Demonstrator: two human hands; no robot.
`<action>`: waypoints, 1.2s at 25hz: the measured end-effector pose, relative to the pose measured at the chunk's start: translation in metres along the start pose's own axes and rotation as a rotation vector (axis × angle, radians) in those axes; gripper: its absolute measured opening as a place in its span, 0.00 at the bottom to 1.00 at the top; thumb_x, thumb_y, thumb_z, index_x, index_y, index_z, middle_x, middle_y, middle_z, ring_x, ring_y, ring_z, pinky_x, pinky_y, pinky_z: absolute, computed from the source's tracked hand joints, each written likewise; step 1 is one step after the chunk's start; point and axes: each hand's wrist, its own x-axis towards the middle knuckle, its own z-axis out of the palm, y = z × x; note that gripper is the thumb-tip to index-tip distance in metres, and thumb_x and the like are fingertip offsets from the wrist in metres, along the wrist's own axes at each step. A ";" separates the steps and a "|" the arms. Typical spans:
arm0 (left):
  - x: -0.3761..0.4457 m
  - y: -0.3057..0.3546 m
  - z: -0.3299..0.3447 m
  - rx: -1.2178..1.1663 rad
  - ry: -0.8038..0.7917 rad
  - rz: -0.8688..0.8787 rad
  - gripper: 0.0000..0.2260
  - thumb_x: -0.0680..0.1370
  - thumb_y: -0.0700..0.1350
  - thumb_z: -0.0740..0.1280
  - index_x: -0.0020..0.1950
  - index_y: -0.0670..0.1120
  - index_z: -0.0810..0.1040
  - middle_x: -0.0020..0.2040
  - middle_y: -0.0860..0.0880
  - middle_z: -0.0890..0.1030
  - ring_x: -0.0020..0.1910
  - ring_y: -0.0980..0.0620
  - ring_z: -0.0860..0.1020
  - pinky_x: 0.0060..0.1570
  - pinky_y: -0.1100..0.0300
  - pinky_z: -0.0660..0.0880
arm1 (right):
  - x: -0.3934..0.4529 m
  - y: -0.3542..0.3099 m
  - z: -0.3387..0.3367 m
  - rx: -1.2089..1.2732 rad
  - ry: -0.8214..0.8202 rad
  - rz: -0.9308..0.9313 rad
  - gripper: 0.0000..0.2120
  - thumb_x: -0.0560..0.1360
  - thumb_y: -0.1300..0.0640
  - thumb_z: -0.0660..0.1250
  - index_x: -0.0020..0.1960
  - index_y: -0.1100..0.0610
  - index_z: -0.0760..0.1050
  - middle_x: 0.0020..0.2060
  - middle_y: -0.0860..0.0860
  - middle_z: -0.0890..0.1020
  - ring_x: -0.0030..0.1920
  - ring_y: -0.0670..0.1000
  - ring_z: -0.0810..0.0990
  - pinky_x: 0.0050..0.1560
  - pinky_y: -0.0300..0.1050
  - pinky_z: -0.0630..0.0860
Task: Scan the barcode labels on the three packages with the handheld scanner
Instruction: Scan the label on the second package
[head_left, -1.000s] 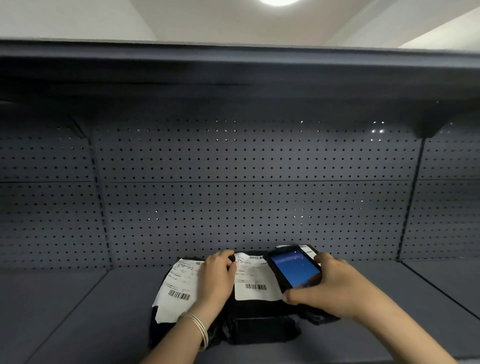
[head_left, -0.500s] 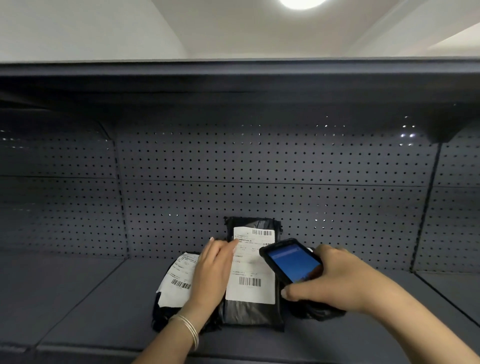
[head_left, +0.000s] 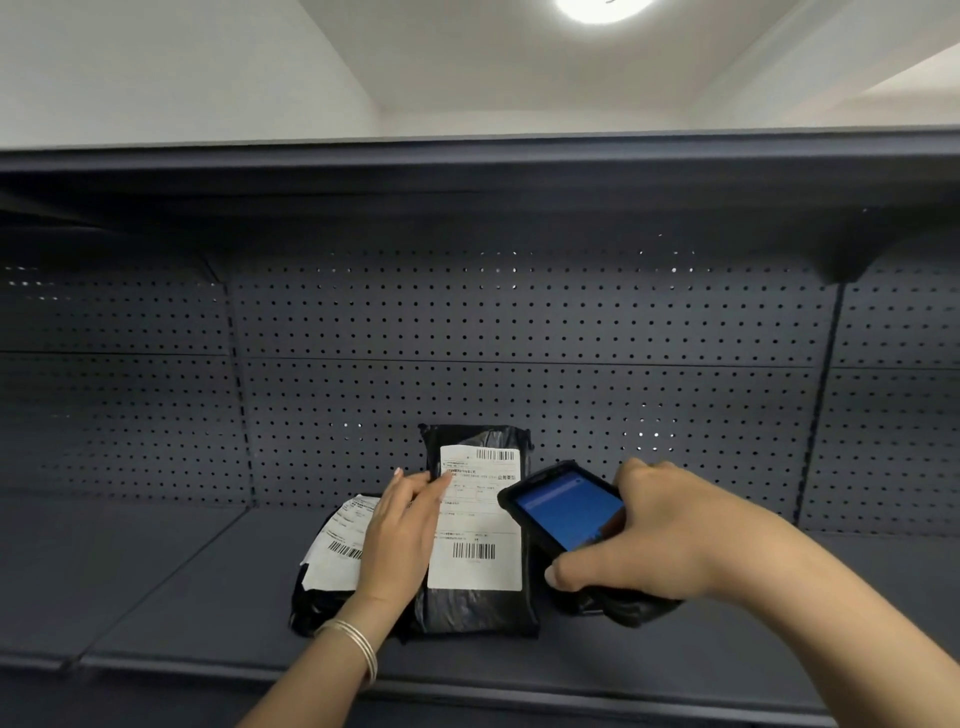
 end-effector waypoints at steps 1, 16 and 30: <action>0.000 0.001 0.000 0.000 0.005 0.010 0.13 0.76 0.41 0.66 0.61 0.45 0.78 0.50 0.46 0.78 0.56 0.42 0.79 0.64 0.44 0.73 | -0.001 0.000 -0.001 -0.006 0.000 0.000 0.30 0.60 0.32 0.74 0.49 0.51 0.68 0.48 0.45 0.71 0.42 0.43 0.75 0.39 0.42 0.75; 0.012 0.012 0.001 -0.177 -0.113 -0.076 0.12 0.77 0.38 0.66 0.60 0.46 0.79 0.46 0.58 0.71 0.43 0.61 0.74 0.41 0.75 0.71 | 0.003 0.004 -0.001 0.075 0.007 0.049 0.28 0.58 0.35 0.77 0.47 0.51 0.73 0.45 0.46 0.80 0.43 0.47 0.82 0.41 0.43 0.78; 0.040 -0.018 0.069 -0.112 -0.519 -0.311 0.09 0.79 0.42 0.62 0.53 0.45 0.82 0.49 0.50 0.75 0.43 0.54 0.76 0.44 0.67 0.67 | 0.054 -0.004 0.015 0.149 -0.007 0.096 0.30 0.56 0.35 0.76 0.48 0.51 0.72 0.46 0.46 0.79 0.38 0.45 0.78 0.36 0.39 0.74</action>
